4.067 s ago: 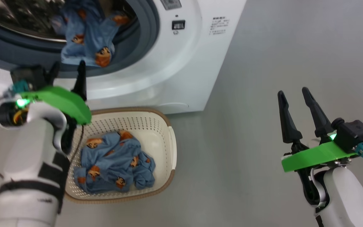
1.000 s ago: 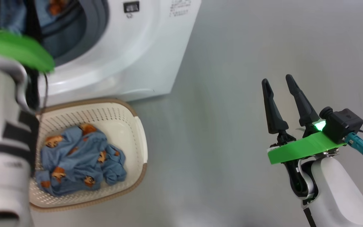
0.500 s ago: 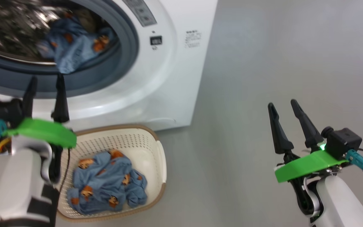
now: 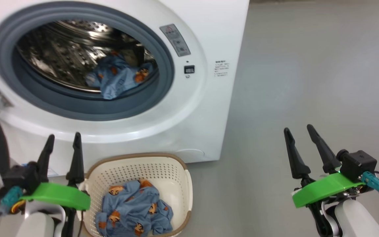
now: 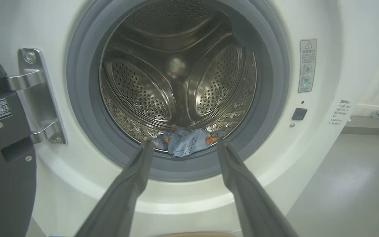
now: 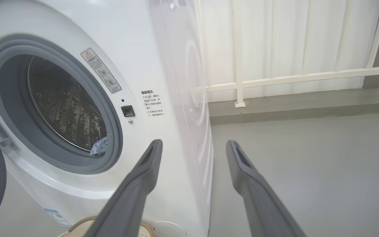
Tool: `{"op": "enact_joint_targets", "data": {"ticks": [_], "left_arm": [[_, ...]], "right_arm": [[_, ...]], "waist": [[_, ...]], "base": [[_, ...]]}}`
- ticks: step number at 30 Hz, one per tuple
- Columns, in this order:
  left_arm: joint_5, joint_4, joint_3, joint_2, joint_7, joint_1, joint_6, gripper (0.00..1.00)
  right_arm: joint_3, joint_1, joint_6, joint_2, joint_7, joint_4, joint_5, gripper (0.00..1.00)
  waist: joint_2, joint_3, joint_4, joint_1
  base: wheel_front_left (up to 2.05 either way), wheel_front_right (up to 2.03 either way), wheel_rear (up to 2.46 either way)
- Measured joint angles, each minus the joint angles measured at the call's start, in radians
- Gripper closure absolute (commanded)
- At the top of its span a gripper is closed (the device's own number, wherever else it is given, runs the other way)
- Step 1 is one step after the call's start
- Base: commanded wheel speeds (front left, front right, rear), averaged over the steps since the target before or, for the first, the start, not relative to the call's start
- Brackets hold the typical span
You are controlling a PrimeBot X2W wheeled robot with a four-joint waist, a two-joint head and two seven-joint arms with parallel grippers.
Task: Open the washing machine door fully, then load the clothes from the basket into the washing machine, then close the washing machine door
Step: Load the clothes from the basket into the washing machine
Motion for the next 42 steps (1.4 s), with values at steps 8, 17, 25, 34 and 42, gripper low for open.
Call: {"op": "enact_joint_targets", "data": {"ticks": [8,17,25,34,42], "left_arm": [[0.014,-0.046,0.022,-0.038,0.0,0.071,0.0,0.0],[0.023,-0.063,0.033,-0.077,0.0,0.091,0.0,0.0],[0.048,-0.062,0.039,-0.089,0.0,0.092,0.0,0.0],[0.058,-0.062,0.047,-0.106,0.0,0.111,0.0,0.0],[0.063,-0.018,0.051,-0.108,0.0,0.111,0.0,0.0]], "right_arm": [[0.0,0.008,0.0,-0.007,0.0,0.005,0.0,0.0],[0.001,0.012,0.0,-0.019,0.0,0.005,-0.002,0.0],[0.005,0.012,0.0,-0.031,0.0,0.01,-0.002,0.0],[0.011,0.02,0.0,-0.035,0.0,0.01,-0.002,0.0],[0.015,0.027,0.0,-0.036,0.0,0.01,-0.002,0.0]], "waist": [[0.0,-0.025,0.037,0.0],[0.0,-0.027,0.059,0.0],[0.0,-0.037,0.065,0.0],[0.0,-0.046,0.057,0.0],[0.0,-0.026,0.046,0.0]], "base": [[0.0,0.0,0.0],[0.0,0.0,0.0],[0.0,0.0,0.0],[0.0,0.0,0.0],[0.0,0.0,0.0]]}}
